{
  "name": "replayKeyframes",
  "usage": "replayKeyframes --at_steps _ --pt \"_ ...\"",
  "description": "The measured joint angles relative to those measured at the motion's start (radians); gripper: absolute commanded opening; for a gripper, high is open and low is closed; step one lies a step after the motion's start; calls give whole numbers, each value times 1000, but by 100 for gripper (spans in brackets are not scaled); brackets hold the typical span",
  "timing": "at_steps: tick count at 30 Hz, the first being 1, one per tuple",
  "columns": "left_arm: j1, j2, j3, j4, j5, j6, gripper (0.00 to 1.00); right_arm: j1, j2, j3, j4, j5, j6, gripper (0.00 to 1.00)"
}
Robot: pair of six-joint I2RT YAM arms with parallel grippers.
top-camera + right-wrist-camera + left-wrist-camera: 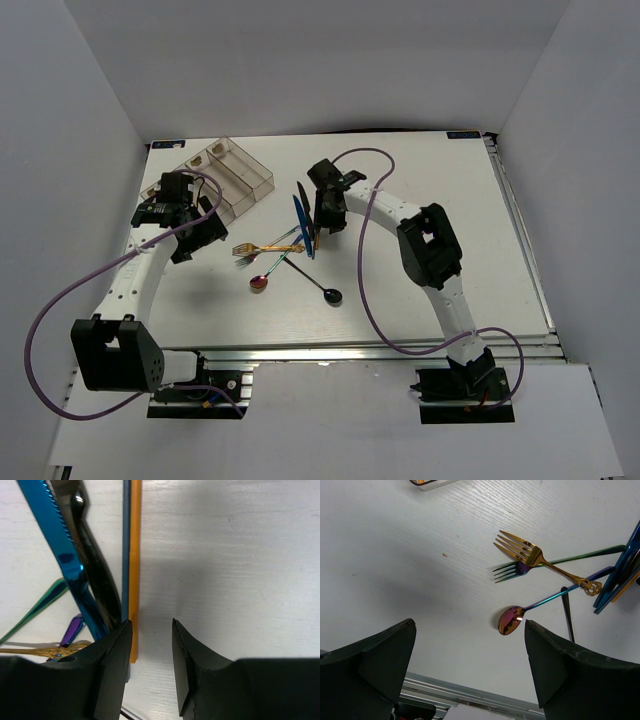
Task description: Sort the eating utensils into containers
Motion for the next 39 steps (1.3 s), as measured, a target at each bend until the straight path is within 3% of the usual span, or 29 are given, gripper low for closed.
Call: replayKeyframes --at_steps 29,39 --pt "-1 2 0 -4 1 22 98 14 -6 -34 19 -4 29 38" --pt "-1 2 0 -8 1 22 98 16 -9 -44 0 39 37 32"
